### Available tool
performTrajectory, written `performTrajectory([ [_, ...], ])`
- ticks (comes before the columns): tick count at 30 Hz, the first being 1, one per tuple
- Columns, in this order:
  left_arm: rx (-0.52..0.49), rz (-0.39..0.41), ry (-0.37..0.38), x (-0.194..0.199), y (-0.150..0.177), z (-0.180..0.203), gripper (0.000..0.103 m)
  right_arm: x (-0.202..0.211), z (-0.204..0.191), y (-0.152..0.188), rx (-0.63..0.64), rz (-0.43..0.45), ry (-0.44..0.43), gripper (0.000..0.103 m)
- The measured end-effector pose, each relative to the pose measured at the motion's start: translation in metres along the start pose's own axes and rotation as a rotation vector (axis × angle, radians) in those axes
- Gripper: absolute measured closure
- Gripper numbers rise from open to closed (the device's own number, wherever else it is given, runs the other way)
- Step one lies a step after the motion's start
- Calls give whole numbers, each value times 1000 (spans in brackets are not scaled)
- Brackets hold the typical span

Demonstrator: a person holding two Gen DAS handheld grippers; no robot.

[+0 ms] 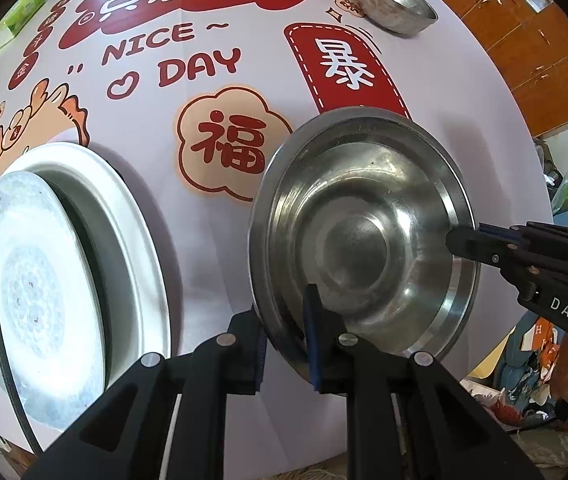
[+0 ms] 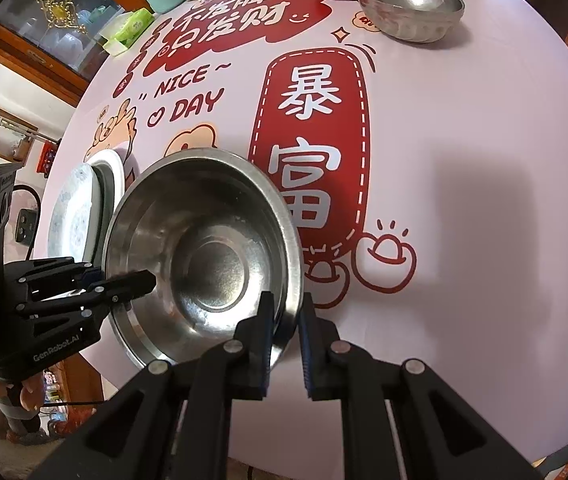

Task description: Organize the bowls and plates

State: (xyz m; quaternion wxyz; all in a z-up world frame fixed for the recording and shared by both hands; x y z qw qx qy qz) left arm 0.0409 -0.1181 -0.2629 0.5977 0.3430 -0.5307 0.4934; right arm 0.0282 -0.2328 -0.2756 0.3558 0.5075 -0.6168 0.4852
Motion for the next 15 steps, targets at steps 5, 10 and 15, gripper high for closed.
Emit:
performTrajectory([
  [5,-10,-5,0,-4,-3,3,89,-1,0,0,-3,-3,7,91],
  [10,-27,13,-21,-1,-5,4,73,2,-1,0,9,11,21,89],
  [15,-41,43,-44,6,-10,6,60,5,1,-1,6,20,28,85],
])
Point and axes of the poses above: each gripper's, at about its wrist camera, not at the fingertips, and x roughly against the way its jaws point, z to its right, y to its underside, the point moved 5 cm from there along -x, roughly the way its jaws point, and after that the axes turned 1 degree about -y, right-handed, at the moved point
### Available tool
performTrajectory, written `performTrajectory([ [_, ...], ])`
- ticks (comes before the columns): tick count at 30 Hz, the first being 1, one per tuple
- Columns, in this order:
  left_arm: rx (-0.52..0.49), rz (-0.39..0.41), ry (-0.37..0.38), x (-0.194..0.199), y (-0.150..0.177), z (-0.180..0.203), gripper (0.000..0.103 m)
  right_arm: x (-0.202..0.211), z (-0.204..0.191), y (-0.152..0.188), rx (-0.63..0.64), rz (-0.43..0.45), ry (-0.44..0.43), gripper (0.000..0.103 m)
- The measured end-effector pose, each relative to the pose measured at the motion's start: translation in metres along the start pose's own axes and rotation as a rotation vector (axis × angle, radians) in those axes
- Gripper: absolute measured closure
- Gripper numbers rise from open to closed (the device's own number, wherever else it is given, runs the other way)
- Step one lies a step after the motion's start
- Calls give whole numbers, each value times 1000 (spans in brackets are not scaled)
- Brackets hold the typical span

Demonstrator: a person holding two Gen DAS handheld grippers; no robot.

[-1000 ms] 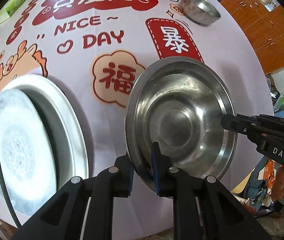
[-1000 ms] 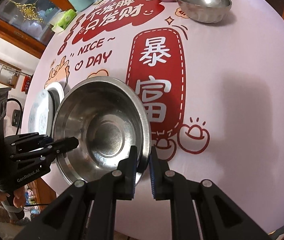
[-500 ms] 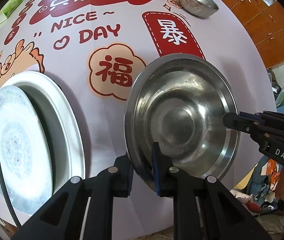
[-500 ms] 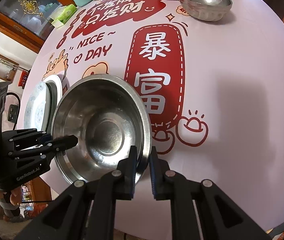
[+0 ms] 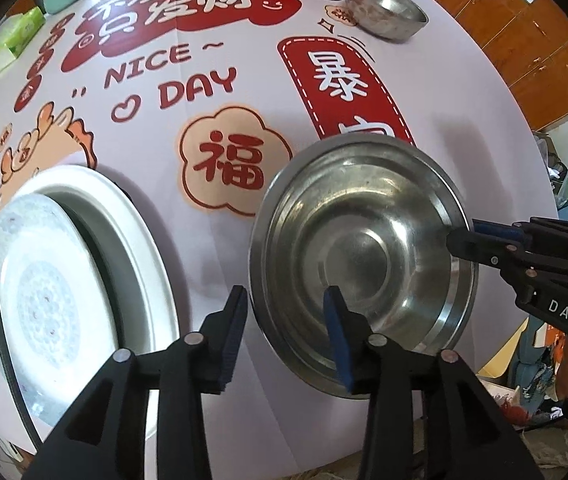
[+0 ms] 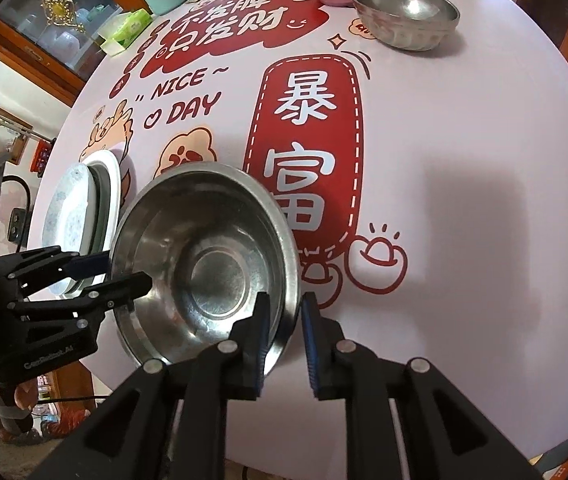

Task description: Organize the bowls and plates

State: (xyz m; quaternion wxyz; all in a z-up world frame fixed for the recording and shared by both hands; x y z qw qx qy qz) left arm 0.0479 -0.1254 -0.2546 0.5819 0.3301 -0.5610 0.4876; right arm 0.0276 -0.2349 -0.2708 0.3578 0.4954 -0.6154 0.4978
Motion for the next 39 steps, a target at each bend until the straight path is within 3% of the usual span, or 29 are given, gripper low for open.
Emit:
performTrajectory([
  [3,6,16,-12,4,-1,-1,50,1,1,0,-4,1,-1,82],
  [10,26,19,-31,9,-3,-8,48,5,3,-3,-7,13,-13,81],
  [13,39,28,-48,17,-6,-11,36,9,6,-4,-1,24,-20,81],
  [15,54,49,-63,24,-11,-11,26,13,10,-6,-1,32,-24,77],
  [17,72,68,-63,32,-18,-10,23,20,15,-9,-1,53,-31,70],
  [22,99,82,-61,49,-33,-4,23,38,29,-22,15,91,-49,69],
  [29,111,111,-112,83,-66,-1,22,80,40,-59,98,168,-42,55],
  [39,95,211,-144,159,-166,-13,21,145,62,-149,162,297,42,55],
])
Point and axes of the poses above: each gripper's, at about its wrist camera, not at the fingertips, and x roughly against the way its jaws point, z to its right, y to its underside, the point moved 5 cm from there along -x, roughly the way its jaws point, and after that the axes turned 1 degree about -y, right-handed, at the moved point
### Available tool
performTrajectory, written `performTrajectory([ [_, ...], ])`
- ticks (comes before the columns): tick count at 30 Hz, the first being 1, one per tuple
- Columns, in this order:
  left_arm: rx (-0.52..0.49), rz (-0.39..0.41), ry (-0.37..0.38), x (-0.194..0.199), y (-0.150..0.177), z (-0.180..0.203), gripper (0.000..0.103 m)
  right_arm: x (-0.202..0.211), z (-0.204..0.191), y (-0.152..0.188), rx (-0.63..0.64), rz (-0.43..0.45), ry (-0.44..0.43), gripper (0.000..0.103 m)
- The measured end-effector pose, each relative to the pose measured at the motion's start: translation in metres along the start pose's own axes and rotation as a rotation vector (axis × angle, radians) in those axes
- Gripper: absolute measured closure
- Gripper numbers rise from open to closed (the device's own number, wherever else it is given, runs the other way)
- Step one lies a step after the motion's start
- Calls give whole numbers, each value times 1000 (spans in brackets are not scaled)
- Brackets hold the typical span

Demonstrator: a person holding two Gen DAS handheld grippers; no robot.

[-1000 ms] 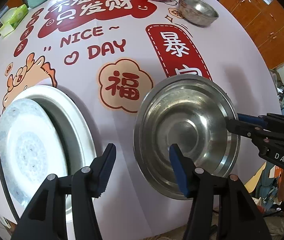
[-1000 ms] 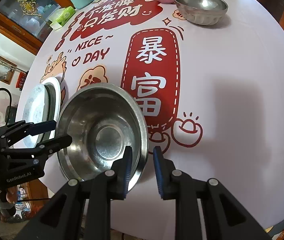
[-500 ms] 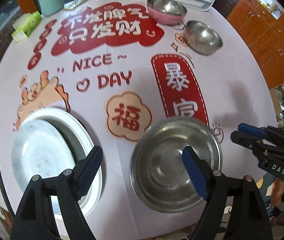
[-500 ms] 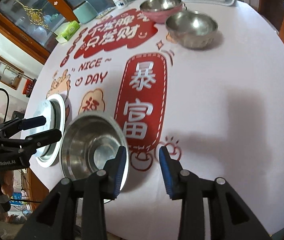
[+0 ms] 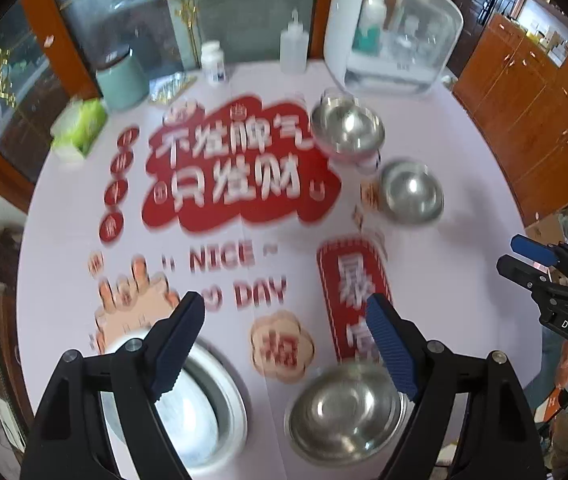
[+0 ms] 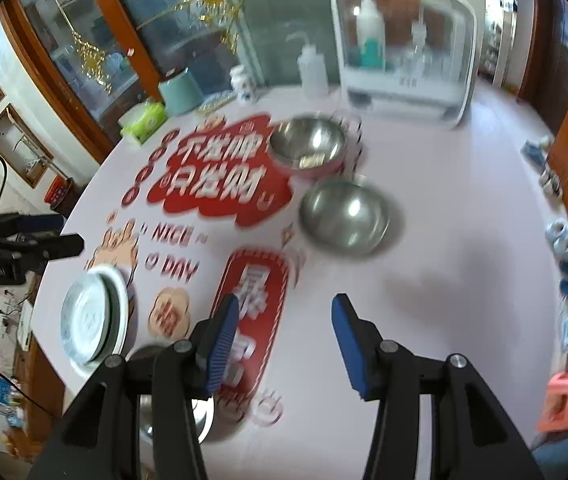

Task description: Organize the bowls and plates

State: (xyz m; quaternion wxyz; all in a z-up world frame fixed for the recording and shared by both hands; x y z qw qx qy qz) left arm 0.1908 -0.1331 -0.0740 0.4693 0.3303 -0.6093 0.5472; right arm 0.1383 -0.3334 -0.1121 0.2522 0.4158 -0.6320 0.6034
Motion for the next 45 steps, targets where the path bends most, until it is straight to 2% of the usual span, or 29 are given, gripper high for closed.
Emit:
performTrajectory([
  [6,-40,79,-29,-7,-80,5,21,-11,30,-62,-26,14,38,55],
  [12,41,50,13,-65,-141,-3,21,-51,53,-114,-117,9,-11,55],
  [20,177,-14,99,-159,-181,-9,21,-132,87,-139,-296,-47,-65,55],
  [25,227,-62,148,-203,-191,-5,25,-174,95,-147,-356,-88,-89,55],
  [32,146,-84,208,-229,-196,19,39,-210,90,-144,-335,-148,-83,57],
  [33,134,-92,220,-232,-196,24,44,-213,89,-143,-331,-155,-86,59],
  [35,111,-109,233,-238,-196,30,54,-220,88,-142,-326,-176,-94,71],
  [37,66,-115,220,-243,-194,38,60,-225,87,-140,-321,-195,-92,78],
  [41,11,-149,205,-252,-189,47,90,-228,86,-138,-295,-213,-82,90],
  [45,-21,-141,190,-253,-187,53,92,-225,81,-137,-253,-212,-52,91],
])
Point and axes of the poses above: each gripper's, at about its wrist camera, not at the fingertips, and x roughly against the way its jaws point, z to its right, y to its underside, the point moved 5 cm from there along -x, roughly the way its jaws point, and after that the axes turned 1 degree about -y, right-handed, at the moved point
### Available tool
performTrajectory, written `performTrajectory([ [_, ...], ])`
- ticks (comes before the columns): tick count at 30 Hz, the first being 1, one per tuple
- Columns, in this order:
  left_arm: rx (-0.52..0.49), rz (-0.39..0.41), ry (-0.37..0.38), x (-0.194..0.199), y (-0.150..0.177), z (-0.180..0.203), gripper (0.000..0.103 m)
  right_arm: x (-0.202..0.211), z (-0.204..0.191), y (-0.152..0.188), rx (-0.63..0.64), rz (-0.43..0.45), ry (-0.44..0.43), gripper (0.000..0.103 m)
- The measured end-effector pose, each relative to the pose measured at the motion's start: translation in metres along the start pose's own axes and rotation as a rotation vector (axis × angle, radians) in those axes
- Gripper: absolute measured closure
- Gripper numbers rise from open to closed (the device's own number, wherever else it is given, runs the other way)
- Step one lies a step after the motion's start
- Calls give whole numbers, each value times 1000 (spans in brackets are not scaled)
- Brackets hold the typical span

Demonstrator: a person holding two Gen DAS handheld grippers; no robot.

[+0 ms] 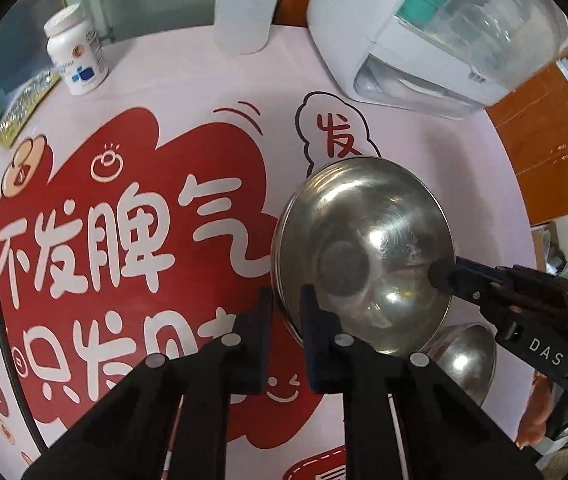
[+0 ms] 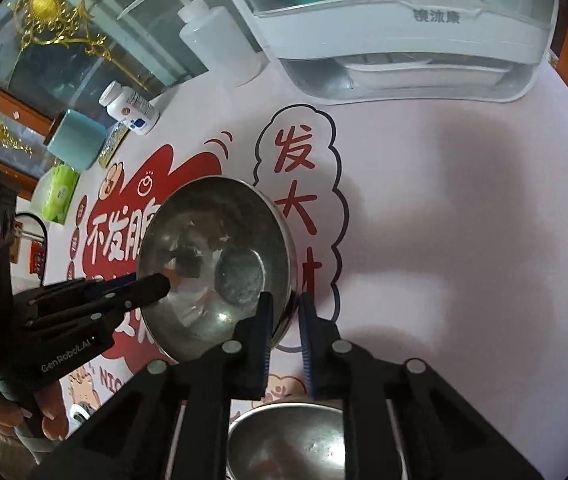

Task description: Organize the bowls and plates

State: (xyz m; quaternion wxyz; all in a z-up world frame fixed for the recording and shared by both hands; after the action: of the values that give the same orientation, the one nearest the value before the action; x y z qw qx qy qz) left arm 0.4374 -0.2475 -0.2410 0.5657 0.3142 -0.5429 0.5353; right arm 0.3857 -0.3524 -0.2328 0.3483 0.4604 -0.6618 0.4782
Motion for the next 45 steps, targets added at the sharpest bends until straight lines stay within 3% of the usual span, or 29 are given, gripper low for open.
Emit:
performTrajectory([
  [3,11,-1,-2,1,1,-1,93,4,-7,2,35,10,23,91],
  [8,29,21,8,21,5,-5,93,20,-14,2,26,36,-12,91],
  [21,7,98,-21,117,45,-3,92,91,-60,28,77,112,-72,91],
  [36,-26,203,-70,240,159,9,91,181,-125,131,171,200,-141,91],
  [45,-83,212,-51,259,229,23,90,206,-134,203,159,250,-126,91],
])
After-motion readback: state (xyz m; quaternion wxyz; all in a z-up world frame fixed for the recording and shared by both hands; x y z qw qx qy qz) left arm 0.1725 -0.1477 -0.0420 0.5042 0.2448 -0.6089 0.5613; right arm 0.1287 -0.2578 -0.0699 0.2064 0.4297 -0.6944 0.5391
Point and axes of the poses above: each gripper's, at about its wrist camera, not at the fingertips, and x roughly against the way its jaws point, z to its right, y to its underside, the point moved 5 cm from there along -x, roughly the way its jaws point, and after that the axes turned 1 degree about -y, right-handed, at the moved point
